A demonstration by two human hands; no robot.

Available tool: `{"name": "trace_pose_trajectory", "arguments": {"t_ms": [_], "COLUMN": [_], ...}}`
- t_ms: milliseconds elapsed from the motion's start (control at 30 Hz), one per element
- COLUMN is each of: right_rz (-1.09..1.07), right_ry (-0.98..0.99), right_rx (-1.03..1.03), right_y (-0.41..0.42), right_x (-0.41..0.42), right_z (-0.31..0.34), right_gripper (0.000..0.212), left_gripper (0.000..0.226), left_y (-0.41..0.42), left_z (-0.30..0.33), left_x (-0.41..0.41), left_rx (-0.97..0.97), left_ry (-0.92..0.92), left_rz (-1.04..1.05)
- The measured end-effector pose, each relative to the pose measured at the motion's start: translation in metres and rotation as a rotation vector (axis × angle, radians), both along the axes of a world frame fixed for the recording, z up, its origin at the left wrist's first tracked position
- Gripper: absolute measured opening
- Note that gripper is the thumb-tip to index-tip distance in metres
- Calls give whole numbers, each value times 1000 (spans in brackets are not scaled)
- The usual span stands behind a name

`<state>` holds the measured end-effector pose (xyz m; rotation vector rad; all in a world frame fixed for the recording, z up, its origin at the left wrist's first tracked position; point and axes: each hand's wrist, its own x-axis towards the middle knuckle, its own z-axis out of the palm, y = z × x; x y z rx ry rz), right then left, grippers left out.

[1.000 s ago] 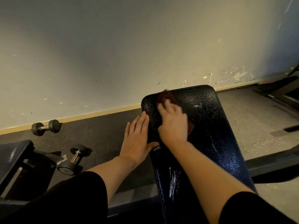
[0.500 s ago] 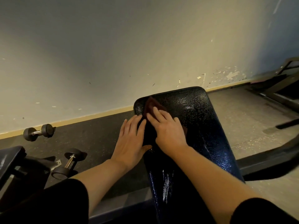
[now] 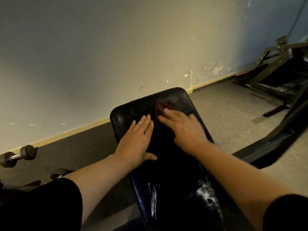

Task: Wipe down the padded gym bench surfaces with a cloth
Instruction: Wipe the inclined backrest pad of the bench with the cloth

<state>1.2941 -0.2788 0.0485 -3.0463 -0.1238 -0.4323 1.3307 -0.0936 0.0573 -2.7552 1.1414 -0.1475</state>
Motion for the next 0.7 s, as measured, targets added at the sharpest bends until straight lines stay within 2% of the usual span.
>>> {"name": "trace_pose_trajectory", "arguments": {"t_ms": [133,200,267,333,400,467,533,600,700], "right_rz": [-276,-213,-13,70,-21,-194,-260,-195,66], "right_ry": [-1,-9,-49,-49,-80,11,21,27,100], "right_rx": [180,192,165,145,105,151,182,181,103], "right_y": [-20,9,35,31,0,-24,-19,7,34], "right_x": [16,5,-17,-31,-19,-7,-6,-22,-51], "right_z": [15,4,-16,-29,-24,-8,-1,-10,-27], "right_gripper": [69,70,76,80,79,76,74,74,76], "left_gripper": [111,111,110,107,107,108,108,108,108], "left_y": [-2,-4,-4,-2,-2,-1,-1,-1,-2], "left_z": [0,-1,-1,-2,-3,-4,-3,-4,-4], "left_x": [-2,-2,-2,-3,-3,-3,-3,-3,-4], "left_rx": [37,23,6,-11,-8,-12,-24,-38,-48], "left_ry": [-3,2,13,33,26,27,45,41,40], "left_rz": [18,26,27,25,16,14,9,12,14]}}
